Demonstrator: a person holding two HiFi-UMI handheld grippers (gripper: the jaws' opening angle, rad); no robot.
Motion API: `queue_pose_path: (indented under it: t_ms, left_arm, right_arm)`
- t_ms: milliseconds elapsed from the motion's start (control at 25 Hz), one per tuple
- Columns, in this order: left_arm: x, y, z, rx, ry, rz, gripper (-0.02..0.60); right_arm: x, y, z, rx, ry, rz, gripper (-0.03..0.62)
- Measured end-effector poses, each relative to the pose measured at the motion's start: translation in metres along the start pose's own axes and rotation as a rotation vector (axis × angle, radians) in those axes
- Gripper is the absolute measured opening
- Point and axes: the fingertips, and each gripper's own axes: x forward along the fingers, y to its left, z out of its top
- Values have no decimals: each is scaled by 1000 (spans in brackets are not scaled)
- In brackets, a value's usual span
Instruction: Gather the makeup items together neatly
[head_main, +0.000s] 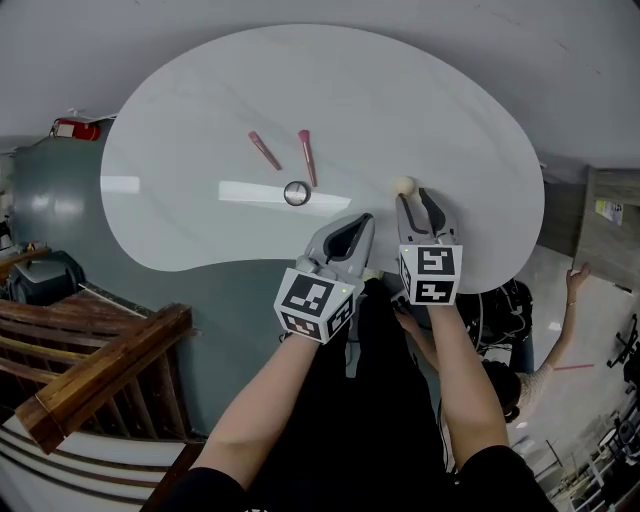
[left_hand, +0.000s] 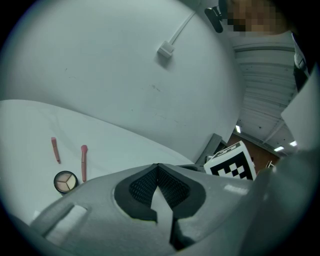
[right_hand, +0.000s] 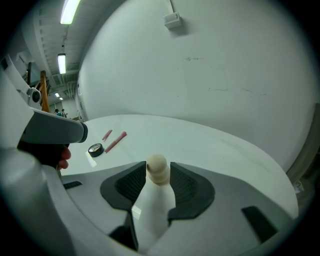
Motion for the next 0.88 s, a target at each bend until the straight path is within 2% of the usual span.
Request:
queue_pose_path:
  t_ms: [360, 520, 720, 880]
  left_arm:
    - [-20, -4, 3, 16, -9, -25, 8]
    - [-30, -9, 8, 28, -20, -38, 8]
    - [-48, -9, 14, 47, -38, -41, 8]
    - [-70, 2, 18, 49, -56, -16, 8]
  right_arm:
    - [-21, 8, 11, 14, -21, -39, 149]
    - [-36, 15, 19, 27, -44, -52, 124]
    - [-53, 38, 29, 23, -70, -32, 107]
    - [-58, 66, 36, 7, -86, 7, 106]
